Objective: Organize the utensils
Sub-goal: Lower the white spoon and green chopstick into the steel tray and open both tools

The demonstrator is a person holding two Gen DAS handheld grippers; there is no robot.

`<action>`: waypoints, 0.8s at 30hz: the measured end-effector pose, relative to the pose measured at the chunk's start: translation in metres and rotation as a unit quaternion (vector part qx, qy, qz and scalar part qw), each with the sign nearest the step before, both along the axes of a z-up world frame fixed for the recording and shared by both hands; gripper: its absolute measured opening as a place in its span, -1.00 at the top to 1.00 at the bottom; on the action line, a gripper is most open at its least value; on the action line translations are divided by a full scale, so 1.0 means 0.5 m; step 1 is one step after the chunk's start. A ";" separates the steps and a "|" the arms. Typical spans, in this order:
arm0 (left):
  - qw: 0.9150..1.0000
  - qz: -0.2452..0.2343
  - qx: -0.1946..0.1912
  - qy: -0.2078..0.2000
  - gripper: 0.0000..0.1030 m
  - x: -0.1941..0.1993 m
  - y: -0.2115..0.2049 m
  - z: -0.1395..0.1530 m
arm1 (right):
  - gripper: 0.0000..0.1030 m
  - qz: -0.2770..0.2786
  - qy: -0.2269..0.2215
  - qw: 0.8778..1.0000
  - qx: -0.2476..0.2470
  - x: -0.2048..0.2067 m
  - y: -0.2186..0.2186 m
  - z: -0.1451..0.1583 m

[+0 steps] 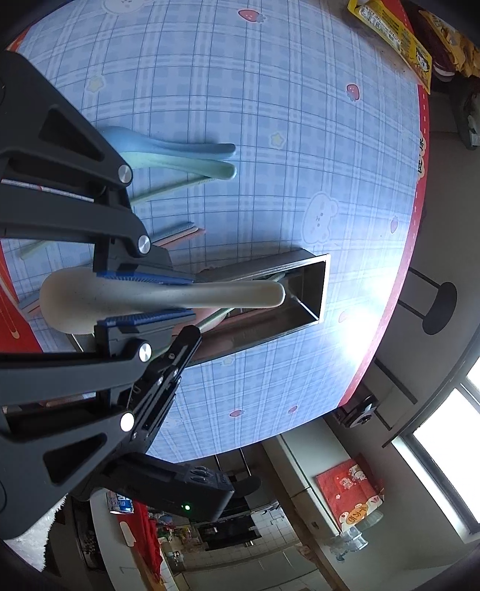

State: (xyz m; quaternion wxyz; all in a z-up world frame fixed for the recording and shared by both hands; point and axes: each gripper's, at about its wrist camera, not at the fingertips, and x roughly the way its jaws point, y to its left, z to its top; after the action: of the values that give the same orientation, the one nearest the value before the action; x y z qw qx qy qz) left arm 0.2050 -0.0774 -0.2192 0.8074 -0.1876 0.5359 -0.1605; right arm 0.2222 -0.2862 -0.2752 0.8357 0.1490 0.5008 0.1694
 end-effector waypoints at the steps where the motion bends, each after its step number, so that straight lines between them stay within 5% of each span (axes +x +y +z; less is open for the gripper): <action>1: 1.000 0.002 -0.002 0.003 0.65 0.006 -0.004 -0.002 | 0.89 0.000 0.001 1.000 -0.001 0.002 -0.001 -0.004; 24: 0.996 0.028 -0.034 0.073 0.65 0.097 -0.118 -0.114 | 0.86 0.012 0.008 0.999 -0.032 -0.016 -0.053 -0.013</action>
State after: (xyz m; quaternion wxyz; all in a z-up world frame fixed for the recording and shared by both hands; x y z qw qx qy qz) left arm 0.2537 -0.1363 -0.2761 0.7634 -0.2410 0.5823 -0.1417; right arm 0.2141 -0.3125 -0.2819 0.8337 0.1177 0.5145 0.1624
